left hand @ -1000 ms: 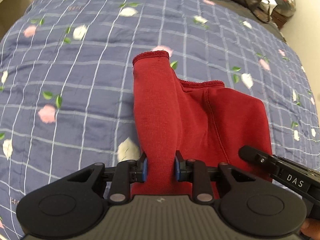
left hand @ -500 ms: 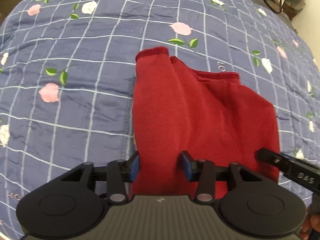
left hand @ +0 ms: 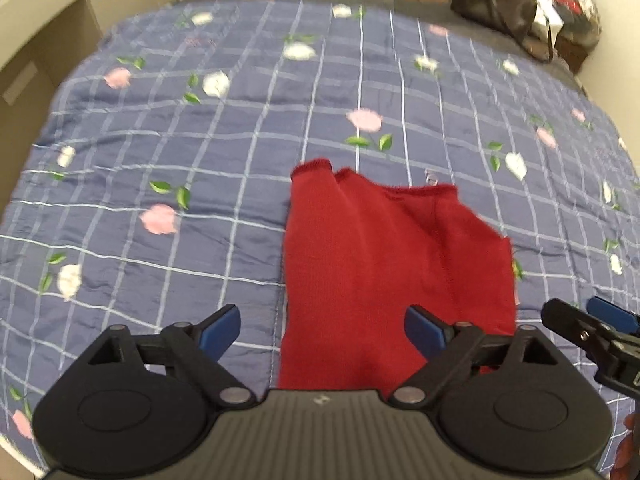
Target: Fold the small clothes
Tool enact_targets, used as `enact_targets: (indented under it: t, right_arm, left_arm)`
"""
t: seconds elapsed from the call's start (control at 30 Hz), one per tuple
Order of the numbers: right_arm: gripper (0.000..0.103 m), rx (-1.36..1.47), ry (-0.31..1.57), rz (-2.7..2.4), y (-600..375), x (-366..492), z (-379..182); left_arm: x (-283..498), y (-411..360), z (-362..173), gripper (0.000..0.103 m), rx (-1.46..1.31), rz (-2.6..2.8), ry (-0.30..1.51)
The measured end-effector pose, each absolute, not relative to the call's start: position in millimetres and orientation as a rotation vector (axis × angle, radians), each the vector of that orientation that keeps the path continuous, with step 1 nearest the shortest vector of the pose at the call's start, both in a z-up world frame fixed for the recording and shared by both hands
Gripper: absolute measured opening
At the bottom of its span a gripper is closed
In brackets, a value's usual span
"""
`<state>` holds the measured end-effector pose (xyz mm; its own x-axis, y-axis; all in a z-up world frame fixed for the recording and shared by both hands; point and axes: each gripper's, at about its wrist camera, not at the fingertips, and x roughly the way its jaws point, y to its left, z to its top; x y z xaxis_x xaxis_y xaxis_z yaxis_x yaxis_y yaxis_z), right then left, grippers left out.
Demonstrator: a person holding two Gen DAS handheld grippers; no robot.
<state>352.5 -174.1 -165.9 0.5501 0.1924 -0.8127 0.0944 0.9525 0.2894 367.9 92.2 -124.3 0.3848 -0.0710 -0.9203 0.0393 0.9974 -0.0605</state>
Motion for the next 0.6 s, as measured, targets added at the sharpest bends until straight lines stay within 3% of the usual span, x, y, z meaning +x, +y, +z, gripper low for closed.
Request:
enact_targets:
  t: [0.07, 0.2, 0.6]
  right_arm:
    - [0.098, 0.304, 0.946, 0.064, -173, 340, -150]
    - [0.102, 0.279, 0.865, 0.076, -173, 308, -117]
    - [0.102, 0.212, 0.674, 0.108, -180, 184, -34]
  left_arm:
    - [351, 92, -107, 0.098, -0.026, -0.05, 1.127]
    - [310, 94, -73, 0.101, -0.019, -0.014, 1.03]
    - [171, 102, -11, 0.103, -0.045, 0.051, 0.866]
